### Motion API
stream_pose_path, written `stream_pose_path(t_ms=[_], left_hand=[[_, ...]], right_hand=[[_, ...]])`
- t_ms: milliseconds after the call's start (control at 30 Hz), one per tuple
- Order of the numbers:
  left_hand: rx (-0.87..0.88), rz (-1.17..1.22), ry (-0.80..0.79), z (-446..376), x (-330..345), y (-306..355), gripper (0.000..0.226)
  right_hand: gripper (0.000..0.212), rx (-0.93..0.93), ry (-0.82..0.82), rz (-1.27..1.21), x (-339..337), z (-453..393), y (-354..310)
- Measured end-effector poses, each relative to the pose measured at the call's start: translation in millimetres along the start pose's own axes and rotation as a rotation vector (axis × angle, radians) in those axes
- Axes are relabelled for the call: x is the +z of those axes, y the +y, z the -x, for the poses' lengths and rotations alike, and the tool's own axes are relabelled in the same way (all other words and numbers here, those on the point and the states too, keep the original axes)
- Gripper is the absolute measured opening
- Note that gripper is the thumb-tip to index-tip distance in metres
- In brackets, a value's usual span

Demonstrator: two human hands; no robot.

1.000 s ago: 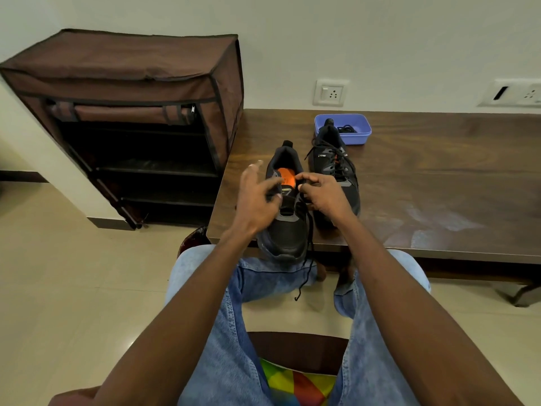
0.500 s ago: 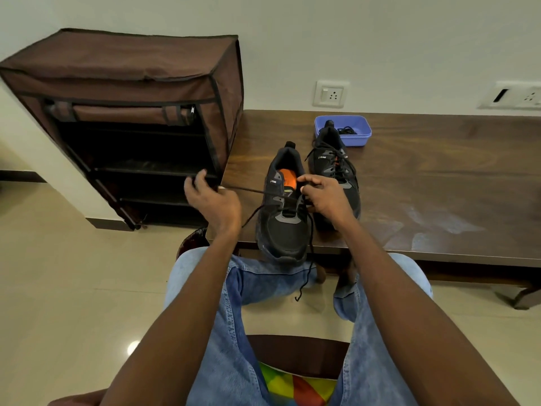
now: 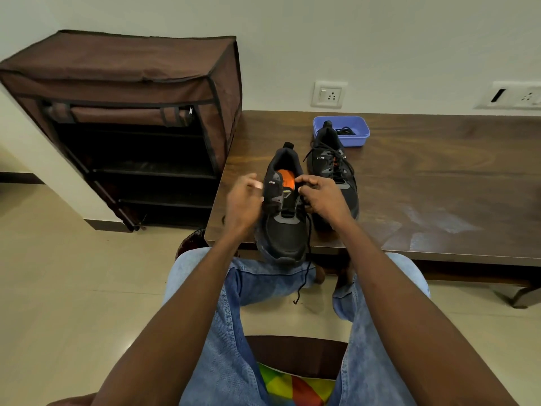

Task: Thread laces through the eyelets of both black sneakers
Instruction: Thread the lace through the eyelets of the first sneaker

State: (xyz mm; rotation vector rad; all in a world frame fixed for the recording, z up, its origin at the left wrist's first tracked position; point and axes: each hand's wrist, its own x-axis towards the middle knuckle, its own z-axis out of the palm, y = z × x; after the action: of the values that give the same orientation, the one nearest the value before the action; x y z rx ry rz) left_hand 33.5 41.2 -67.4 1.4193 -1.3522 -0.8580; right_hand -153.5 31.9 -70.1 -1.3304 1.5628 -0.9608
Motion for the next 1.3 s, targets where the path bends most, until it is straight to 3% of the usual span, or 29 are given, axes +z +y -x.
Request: stream_pose_path(t_ms=[67, 167, 267, 500, 667, 767, 933, 1000, 1067, 1300], left_hand=[[-0.160, 0.187, 0.220, -4.2, -14.4, -7.0, 0.012], [-0.226, -0.029, 0.340, -8.0, -30.3, -15.9, 0.031], [-0.167, -0.249, 0.250, -8.4, -29.1, -18.5, 0.059], [-0.008, -0.390, -0.024, -4.8, 8.5, 2.1, 0.039], [-0.016, -0.461, -0.095, -5.3, 14.3, 12.7, 0.048], [-0.032, -0.346, -0.161, -8.9, 6.7, 11.6, 0.036], [-0.097, -0.105, -0.231, -13.4, -13.2, 4.5, 0.035], [-0.032, -0.232, -0.282, -8.0, -8.4, 13.8, 0.023], [-0.003, -0.381, -0.321, -4.5, 0.4, 23.1, 0.027], [-0.079, -0.541, -0.584, -6.0, 13.2, 37.3, 0.021]], right_hand=[[0.025, -0.001, -0.002, 0.008, 0.4, 0.6, -1.0], [0.027, -0.019, -0.024, 0.052, 2.1, -2.4, 1.7], [0.035, -0.042, -0.034, 0.096, 3.1, -1.1, -1.0], [0.039, -0.100, -0.070, 0.258, 2.3, 11.0, -7.6], [0.038, -0.102, -0.072, 0.193, 0.8, 8.8, -8.1], [0.041, -0.102, -0.062, 0.122, -1.3, 9.3, -9.7], [0.046, -0.044, -0.093, 0.005, -6.4, 13.8, -14.2], [0.047, -0.035, -0.121, -0.025, -7.6, 15.6, -15.6], [0.046, -0.026, -0.138, -0.045, -7.9, 17.9, -16.3], [0.044, -0.029, -0.149, -0.082, -7.3, 19.8, -13.1]])
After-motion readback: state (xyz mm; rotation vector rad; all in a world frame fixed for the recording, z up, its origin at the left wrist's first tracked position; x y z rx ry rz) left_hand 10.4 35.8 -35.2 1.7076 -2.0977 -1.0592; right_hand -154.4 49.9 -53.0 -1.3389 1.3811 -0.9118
